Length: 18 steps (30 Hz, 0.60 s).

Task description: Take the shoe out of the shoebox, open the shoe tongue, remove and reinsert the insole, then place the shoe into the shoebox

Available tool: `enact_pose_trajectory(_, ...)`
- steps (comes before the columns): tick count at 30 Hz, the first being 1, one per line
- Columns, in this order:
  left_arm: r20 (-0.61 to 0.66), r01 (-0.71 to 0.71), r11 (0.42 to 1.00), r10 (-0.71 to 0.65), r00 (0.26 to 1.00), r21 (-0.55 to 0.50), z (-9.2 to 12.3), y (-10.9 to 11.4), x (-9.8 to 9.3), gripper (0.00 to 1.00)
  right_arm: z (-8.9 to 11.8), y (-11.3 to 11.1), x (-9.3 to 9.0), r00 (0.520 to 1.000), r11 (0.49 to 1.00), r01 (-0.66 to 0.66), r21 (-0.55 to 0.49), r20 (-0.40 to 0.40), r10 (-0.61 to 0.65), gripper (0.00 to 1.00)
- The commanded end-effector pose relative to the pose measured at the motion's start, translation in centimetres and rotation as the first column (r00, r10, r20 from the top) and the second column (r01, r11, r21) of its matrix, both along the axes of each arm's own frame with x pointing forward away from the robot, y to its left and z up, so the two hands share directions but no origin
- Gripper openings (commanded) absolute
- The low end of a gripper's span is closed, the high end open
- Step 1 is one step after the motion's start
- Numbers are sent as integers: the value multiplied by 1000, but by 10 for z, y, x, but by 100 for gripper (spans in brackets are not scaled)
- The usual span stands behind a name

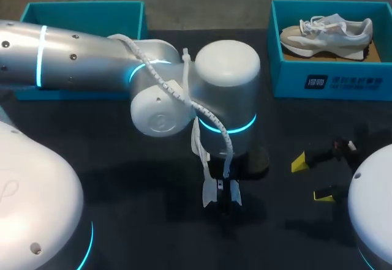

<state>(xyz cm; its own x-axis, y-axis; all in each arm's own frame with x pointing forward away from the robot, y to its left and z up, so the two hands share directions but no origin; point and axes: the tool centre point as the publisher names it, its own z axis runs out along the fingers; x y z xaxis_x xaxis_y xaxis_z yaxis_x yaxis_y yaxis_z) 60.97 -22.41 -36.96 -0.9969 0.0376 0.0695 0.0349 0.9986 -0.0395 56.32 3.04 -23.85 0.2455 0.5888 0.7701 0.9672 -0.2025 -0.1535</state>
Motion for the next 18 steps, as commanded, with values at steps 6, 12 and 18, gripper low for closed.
enact_pose_trajectory(6,17,-15,1000,15,1000,13,-19,-1,-1,100,0,1,-1,1000,1000,2,-4,-1,-2,100)
enact_pose_trajectory(12,43,-34,999,33,999,19,-25,1,0,100,0,1,-1,1000,1000,2,-4,-1,-2,100)
enact_pose_trajectory(18,55,-51,999,50,997,18,-26,2,-1,100,0,1,-1,1000,1000,2,-4,-1,-2,100)
